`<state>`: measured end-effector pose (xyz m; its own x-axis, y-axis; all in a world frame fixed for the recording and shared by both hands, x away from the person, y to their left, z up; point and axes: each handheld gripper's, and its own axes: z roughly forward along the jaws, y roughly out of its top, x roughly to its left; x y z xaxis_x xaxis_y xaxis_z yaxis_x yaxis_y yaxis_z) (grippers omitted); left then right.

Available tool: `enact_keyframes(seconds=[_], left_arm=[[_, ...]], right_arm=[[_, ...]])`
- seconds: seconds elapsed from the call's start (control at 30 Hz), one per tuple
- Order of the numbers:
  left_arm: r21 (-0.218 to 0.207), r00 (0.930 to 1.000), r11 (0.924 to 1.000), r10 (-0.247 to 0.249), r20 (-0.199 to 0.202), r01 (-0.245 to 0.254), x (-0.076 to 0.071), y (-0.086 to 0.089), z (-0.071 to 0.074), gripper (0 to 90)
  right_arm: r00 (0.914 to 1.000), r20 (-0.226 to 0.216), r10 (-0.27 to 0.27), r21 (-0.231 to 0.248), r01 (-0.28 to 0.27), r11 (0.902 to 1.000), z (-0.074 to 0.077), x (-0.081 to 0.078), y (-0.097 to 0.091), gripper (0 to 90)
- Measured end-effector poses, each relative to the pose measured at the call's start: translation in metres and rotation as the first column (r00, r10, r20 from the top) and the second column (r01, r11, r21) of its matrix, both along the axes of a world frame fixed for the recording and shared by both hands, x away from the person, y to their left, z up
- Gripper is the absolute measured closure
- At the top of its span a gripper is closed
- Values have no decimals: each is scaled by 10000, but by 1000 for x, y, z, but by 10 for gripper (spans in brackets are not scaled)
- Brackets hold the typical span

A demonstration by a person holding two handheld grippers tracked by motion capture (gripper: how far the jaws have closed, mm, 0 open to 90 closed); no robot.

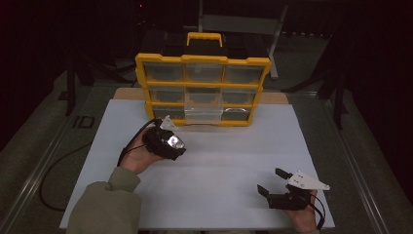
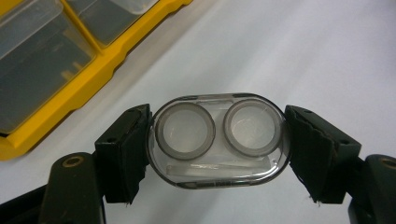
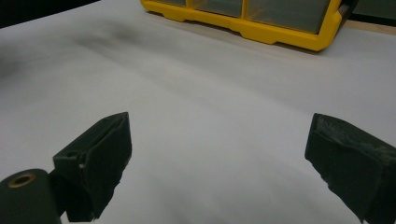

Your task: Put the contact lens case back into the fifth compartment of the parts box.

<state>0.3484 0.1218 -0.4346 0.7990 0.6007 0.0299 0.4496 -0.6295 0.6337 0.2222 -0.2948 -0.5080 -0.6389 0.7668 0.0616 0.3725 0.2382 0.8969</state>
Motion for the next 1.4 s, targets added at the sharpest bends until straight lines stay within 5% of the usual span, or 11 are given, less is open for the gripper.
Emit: enact_keyframes(seconds=[0.63,1.4], left_arm=[[-124,9974,9983,-566,441,572,3,7,30,267],[-391,9960,9963,-749,496,769,13,16,59,267]], right_arm=[[10000,-49,33,1,-33,10000,-1,1,0,74],[10000,-52,47,-6,-47,10000,-1,1,0,74]])
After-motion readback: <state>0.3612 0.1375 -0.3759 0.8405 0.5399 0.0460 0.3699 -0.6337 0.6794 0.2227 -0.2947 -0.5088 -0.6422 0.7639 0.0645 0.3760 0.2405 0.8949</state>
